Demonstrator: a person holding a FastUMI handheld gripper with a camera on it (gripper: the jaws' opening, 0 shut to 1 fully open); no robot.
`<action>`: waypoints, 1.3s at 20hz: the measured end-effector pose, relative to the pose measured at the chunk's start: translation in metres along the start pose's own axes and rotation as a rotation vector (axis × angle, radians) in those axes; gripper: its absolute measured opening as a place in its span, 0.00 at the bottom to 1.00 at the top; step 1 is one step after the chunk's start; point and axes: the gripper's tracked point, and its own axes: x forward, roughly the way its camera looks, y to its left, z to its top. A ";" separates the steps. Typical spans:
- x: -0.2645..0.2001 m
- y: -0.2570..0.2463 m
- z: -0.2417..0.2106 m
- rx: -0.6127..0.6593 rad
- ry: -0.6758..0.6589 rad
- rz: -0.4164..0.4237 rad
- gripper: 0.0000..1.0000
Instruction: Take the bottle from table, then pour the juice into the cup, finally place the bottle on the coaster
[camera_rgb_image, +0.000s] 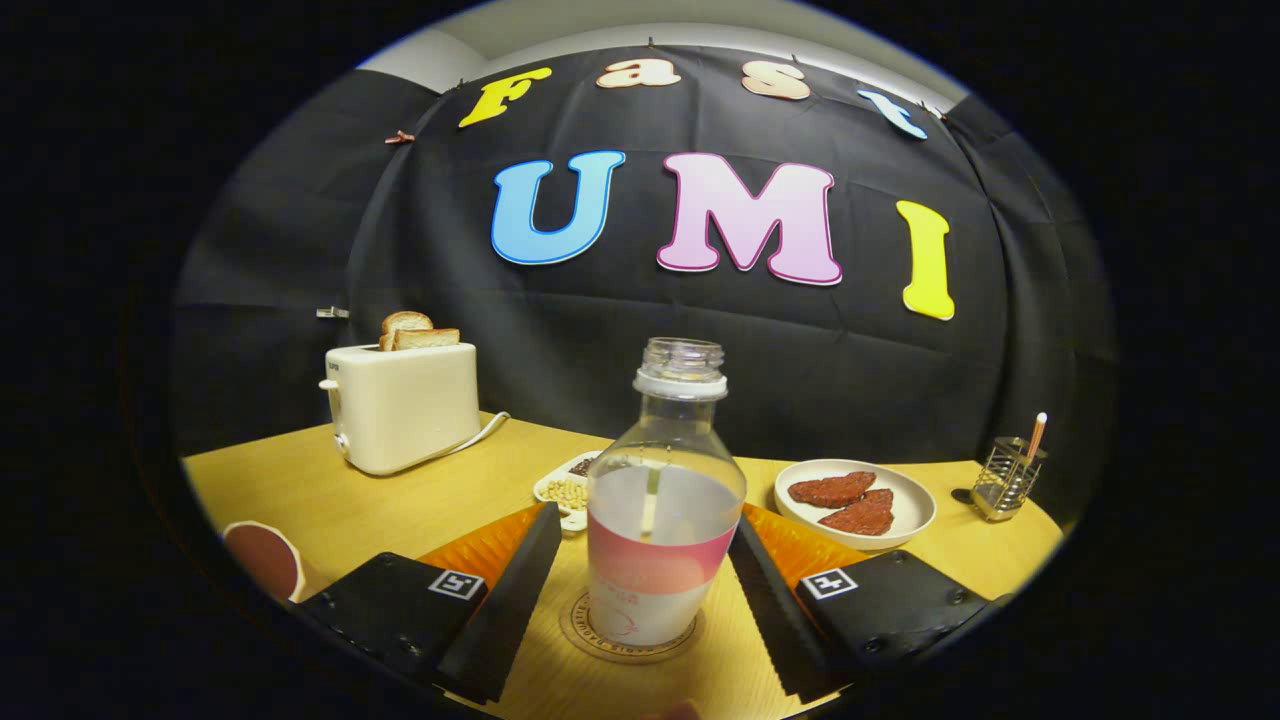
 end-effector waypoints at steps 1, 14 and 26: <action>0.000 -0.001 -0.001 0.003 0.003 -0.007 0.99; -0.032 -0.010 0.000 0.046 0.045 -0.021 0.98; -0.138 -0.015 0.085 -0.040 0.010 0.017 0.98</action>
